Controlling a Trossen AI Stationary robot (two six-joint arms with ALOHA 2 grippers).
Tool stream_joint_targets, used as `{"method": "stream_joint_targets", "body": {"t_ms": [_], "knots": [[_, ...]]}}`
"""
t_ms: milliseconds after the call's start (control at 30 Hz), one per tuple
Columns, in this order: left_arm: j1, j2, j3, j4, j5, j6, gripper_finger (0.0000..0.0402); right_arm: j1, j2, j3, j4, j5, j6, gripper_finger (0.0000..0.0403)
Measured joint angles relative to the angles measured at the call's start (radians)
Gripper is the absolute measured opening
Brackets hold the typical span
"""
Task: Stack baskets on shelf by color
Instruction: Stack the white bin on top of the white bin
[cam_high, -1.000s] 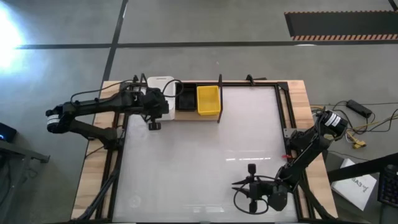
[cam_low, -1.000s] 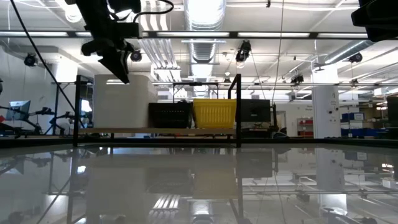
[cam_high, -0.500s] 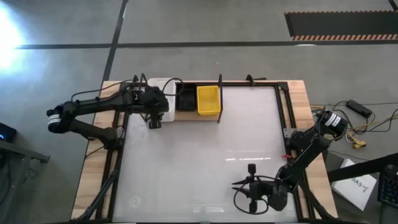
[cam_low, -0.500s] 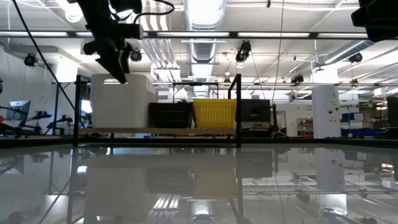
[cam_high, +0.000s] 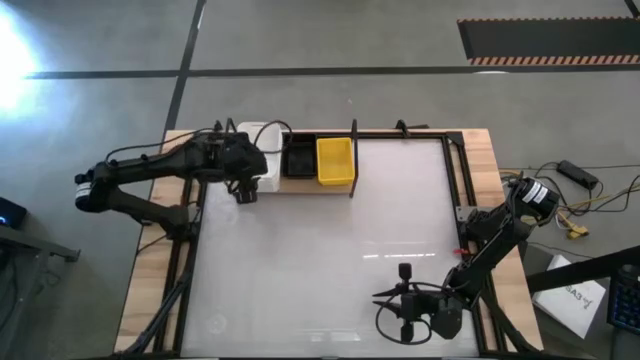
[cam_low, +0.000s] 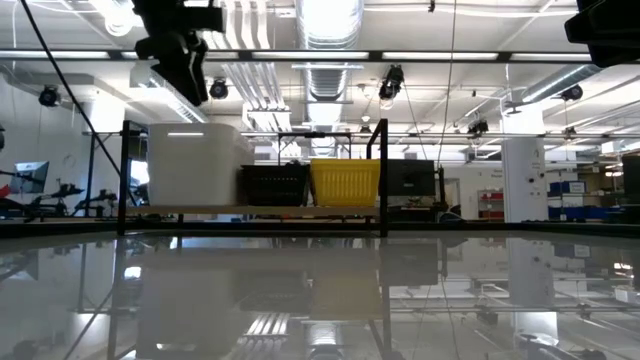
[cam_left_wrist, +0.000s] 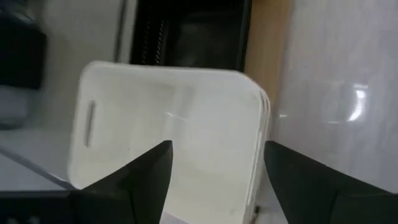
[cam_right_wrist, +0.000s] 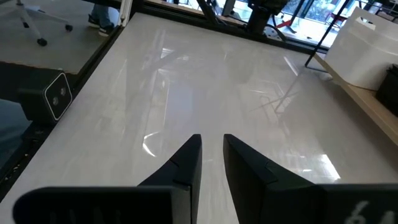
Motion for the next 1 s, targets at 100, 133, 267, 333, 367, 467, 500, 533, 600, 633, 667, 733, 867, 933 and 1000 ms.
{"method": "stream_joint_targets", "body": {"t_ms": [100, 133, 267, 333, 367, 467, 500, 533, 600, 633, 667, 733, 867, 933, 1000], "knots": [[-0.088, 0.000, 0.006, 0.000, -0.090, -0.004, 0.0237, 0.000, 0.000, 0.000, 0.000, 0.000, 0.000, 0.0059], [-0.121, 0.000, 0.007, 0.000, -0.120, -0.012, 0.0237, 0.000, 0.000, 0.000, 0.000, 0.000, 0.000, 0.0059], [-0.239, 0.003, 0.003, 0.005, -0.159, -0.136, 0.0237, 0.000, 0.000, 0.000, 0.000, 0.000, 0.000, 0.0059], [-0.293, 0.003, -0.003, 0.012, -0.150, -0.229, 0.0237, 0.000, 0.000, 0.000, 0.000, 0.000, 0.000, 0.0059], [-0.319, 0.003, -0.010, 0.016, -0.147, -0.276, 0.0237, 0.000, 0.000, 0.000, 0.000, 0.000, 0.000, 0.0059], [-0.379, 0.003, -0.038, 0.018, -0.136, -0.400, 0.0237, 0.000, 0.000, 0.000, 0.000, 0.000, 0.000, 0.0059], [-0.389, 0.003, -0.052, 0.019, -0.131, -0.425, 0.0237, 0.000, 0.000, 0.000, 0.000, 0.000, 0.000, 0.0059], [-0.393, 0.003, -0.070, 0.023, -0.125, -0.445, 0.0237, 0.000, 0.000, 0.000, 0.000, 0.000, 0.000, 0.0059], [-0.393, 0.003, -0.117, 0.034, -0.111, -0.476, 0.0232, 0.000, 0.000, 0.000, 0.000, 0.000, 0.000, 0.0059], [-0.393, 0.004, -0.145, 0.038, -0.111, -0.497, 0.0228, 0.000, 0.000, 0.000, 0.000, 0.000, 0.000, 0.0059], [-0.391, 0.004, -0.173, 0.050, -0.114, -0.517, 0.0223, 0.000, 0.000, 0.000, 0.000, 0.000, 0.000, 0.0059], [-0.385, 0.004, -0.225, 0.075, -0.129, -0.529, 0.0213, 0.000, 0.000, 0.000, 0.000, 0.000, 0.000, 0.0059], [-0.375, 0.004, -0.328, 0.128, -0.191, -0.521, 0.0193, -0.002, 0.000, 0.000, 0.000, 0.000, -0.002, 0.0059], [-0.371, 0.004, -0.365, 0.134, -0.244, -0.521, 0.0185, -0.006, 0.000, 0.000, 0.000, 0.000, -0.001, 0.0059], [-0.364, 0.004, -0.396, 0.136, -0.292, -0.518, 0.0178, -0.012, 0.000, 0.000, 0.000, 0.000, -0.001, 0.0059]]}}
